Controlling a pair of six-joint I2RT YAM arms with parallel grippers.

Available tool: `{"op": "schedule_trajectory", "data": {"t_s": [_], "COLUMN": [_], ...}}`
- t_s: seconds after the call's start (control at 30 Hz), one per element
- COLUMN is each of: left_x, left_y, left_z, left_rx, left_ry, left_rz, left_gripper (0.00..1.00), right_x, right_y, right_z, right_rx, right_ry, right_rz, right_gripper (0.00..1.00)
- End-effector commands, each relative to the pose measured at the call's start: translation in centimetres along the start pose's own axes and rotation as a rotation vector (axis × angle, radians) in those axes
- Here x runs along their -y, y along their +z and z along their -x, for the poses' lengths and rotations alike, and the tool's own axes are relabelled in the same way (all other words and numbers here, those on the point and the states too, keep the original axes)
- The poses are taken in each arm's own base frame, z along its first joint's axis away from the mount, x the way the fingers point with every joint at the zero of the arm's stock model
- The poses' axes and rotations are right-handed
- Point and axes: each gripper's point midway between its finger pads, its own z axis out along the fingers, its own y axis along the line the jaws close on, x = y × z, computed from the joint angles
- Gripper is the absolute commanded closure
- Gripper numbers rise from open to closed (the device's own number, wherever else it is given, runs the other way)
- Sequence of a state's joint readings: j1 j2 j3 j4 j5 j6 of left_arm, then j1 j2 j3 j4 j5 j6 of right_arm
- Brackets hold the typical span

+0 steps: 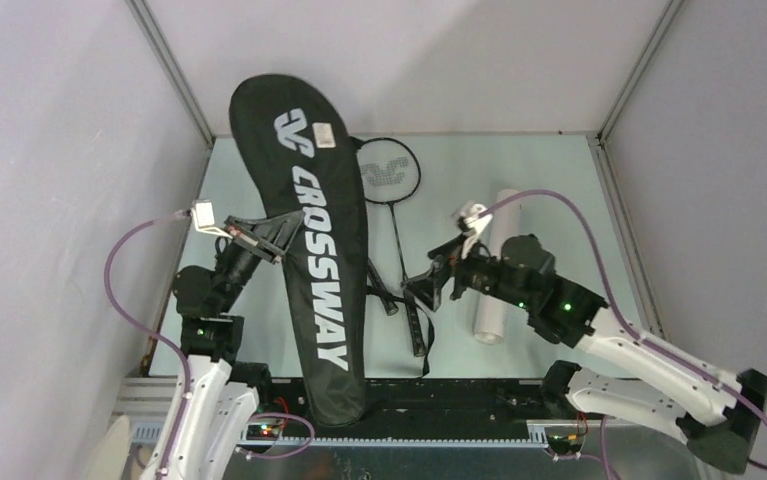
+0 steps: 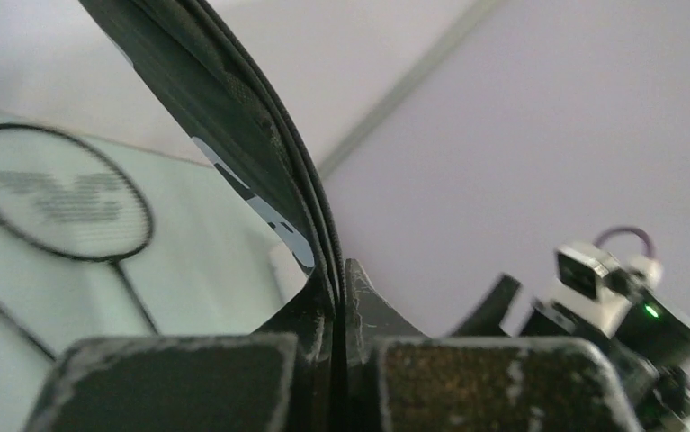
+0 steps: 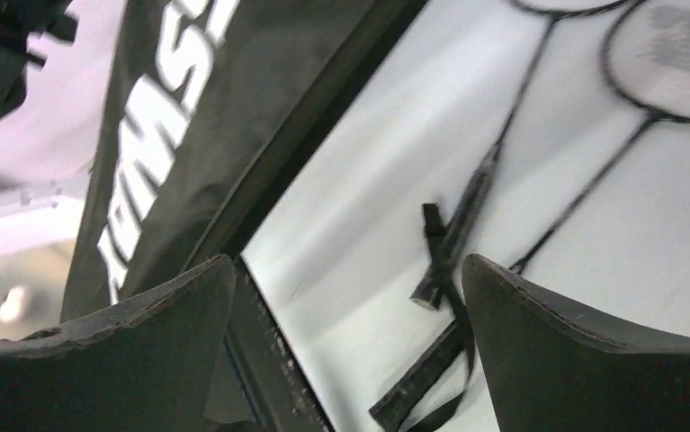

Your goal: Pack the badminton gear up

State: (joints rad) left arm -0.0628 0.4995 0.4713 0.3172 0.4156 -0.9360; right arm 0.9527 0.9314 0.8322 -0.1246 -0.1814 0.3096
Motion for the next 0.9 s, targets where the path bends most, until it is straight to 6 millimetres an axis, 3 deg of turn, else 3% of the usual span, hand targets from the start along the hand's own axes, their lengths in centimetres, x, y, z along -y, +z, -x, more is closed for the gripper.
{"op": "schedule_trajectory", "data": {"t_s": [0.0, 0.1, 0.33, 0.53, 0.7, 0.87], "left_x": [9.0, 11.0, 14.2, 14.4, 14.3, 14.5], "left_y": [-0.4, -0.1, -0.4, -0.7, -0.9, -1.2], "left_z": [1.4, 1.0, 0.2, -0.2, -0.4, -0.6], "left_rx": [-0.039, -0.062, -0.087, -0.090, -0.088, -0.093], "left_ry": [0.146, 0.167, 0.166, 0.176, 0.184, 0.189], "left_rz": [-0.352, -0.408, -0.530, -0.532, -0.531, -0.546], "left_gripper": [1.00, 1.00, 1.00, 1.00, 1.00, 1.00], "right_x": [3.9, 5.3, 2.1, -0.4, -0.2, -0.4], "right_y": [-2.4, -3.1, -1.7, -2.0, -2.0, -1.4], "right_z": [3.4, 3.9, 4.5, 4.2, 3.0, 3.0], "right_rx": [0.197, 0.231, 0.220, 0.192, 0.186, 0.192], "right_ry": [0.069, 0.130, 0.160, 0.177, 0.205, 0.217], "right_rz": [-0.174, -0.197, 0.027, 0.167, 0.164, 0.197], "right_gripper": [0.01, 0.01, 0.01, 0.02, 0.02, 0.02]}}
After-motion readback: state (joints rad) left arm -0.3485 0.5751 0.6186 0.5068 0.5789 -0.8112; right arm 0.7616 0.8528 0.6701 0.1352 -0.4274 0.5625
